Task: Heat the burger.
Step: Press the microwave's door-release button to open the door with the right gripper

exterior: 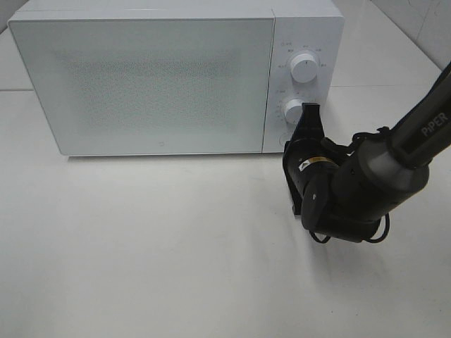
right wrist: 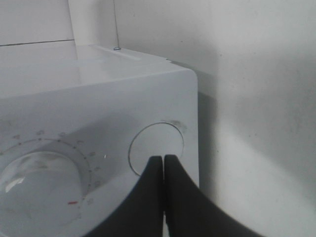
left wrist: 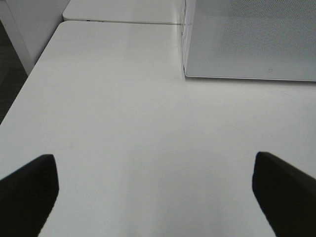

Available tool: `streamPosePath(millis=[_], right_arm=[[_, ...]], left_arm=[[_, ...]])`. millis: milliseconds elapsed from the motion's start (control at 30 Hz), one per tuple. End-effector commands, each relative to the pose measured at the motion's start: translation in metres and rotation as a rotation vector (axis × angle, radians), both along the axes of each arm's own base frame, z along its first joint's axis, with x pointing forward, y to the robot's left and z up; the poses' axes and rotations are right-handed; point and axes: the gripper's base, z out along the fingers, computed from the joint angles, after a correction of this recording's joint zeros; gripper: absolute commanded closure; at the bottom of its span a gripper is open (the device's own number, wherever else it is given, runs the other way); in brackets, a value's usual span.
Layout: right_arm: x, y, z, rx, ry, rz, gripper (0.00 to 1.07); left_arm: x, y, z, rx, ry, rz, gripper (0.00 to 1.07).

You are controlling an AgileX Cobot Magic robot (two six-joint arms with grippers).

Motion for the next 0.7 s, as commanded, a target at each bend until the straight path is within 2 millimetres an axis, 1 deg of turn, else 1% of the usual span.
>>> streamPosePath(millis=[33, 167, 200, 533, 700], right_arm=[[0.005, 0.003, -0.001, -0.007, -0.005, 0.01, 1.07], [0.007, 0.003, -0.003, -0.006, -0.008, 0.003, 1.07], [0.01, 0.001, -0.002, -0.004, -0.011, -0.005, 1.07], [0.021, -0.004, -0.002, -0.002, -0.015, -0.021, 1.07], [0.026, -0.001, -0.003, 0.008, -0.015, -0.017, 1.07]], left_arm=[[-0.002, -0.001, 0.0, -0.009, -0.023, -0.003, 0.06], [-0.002, -0.001, 0.0, -0.009, -0.023, -0.003, 0.06], [-0.002, -0.001, 0.0, -0.009, -0.023, -0.003, 0.06], [-0.002, -0.001, 0.0, -0.009, -0.023, -0.003, 0.06], [-0.002, -0.001, 0.0, -0.009, -0.023, -0.003, 0.06]])
